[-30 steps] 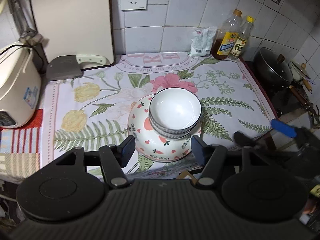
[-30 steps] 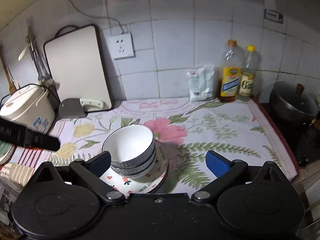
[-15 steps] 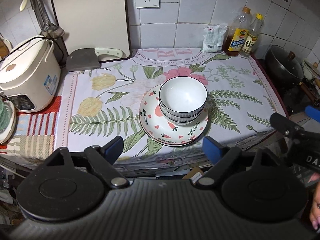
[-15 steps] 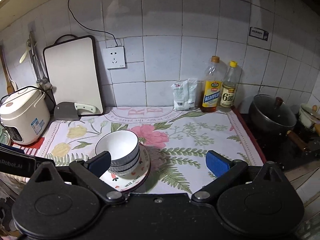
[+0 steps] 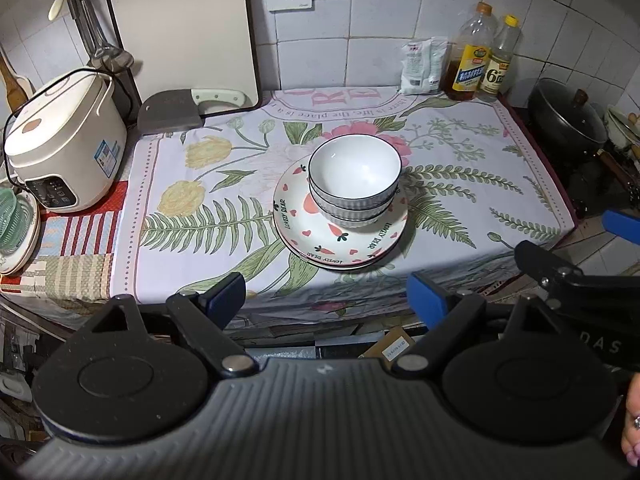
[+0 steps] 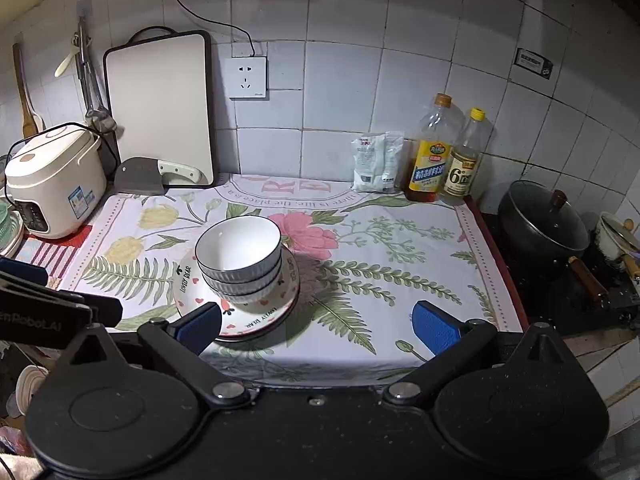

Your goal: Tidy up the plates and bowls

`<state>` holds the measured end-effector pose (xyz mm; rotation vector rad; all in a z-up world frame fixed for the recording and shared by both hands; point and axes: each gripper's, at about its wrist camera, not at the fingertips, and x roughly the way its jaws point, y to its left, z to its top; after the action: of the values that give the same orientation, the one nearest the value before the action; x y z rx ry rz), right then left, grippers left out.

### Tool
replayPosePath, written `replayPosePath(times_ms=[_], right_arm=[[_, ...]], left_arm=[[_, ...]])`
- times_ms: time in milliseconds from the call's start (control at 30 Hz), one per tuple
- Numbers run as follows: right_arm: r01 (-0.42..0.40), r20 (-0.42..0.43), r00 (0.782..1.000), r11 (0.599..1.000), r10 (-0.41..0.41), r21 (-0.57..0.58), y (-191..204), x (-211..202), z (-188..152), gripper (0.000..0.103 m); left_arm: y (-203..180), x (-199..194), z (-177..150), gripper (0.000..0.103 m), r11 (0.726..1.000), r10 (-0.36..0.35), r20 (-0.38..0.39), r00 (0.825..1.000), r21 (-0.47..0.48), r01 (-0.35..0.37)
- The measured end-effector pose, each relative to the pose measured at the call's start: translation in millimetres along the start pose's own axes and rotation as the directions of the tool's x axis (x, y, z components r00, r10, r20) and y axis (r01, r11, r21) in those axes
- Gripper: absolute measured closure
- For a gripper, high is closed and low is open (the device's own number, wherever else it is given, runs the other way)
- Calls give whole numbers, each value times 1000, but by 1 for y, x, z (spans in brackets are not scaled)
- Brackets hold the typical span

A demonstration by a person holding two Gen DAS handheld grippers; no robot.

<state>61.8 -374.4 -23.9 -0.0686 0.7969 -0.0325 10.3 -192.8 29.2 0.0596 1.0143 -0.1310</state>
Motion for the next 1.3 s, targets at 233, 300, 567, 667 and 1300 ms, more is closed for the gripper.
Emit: replayPosePath(times_ms=[233,300,567,667,1300], right_arm=[[18,11,1000,998,-19,67,-19,-15,-5,0],[24,10,1000,997,-25,79,-24,-18,-5,0],[24,11,1000,998,-25,58,-23,-22,-6,0],[23,8,1000,999,-23,41,-19,-21,-7,0],[-2,10,1000,998,1,57,-15,-11,-11,0]], left_arm=[[-4,-9,-8,15,1000,11,1,1000,-12,-10],[-3,-9,-9,15,1000,9,-10,1000,-27,-9],[3,-12,-14,15,998,25,-14,1000,-51,-25],[3,-13,-14,15,998,36,-6,999,-52,-36],[4,-12,-16,15,999,29,21,999,-37,-28]])
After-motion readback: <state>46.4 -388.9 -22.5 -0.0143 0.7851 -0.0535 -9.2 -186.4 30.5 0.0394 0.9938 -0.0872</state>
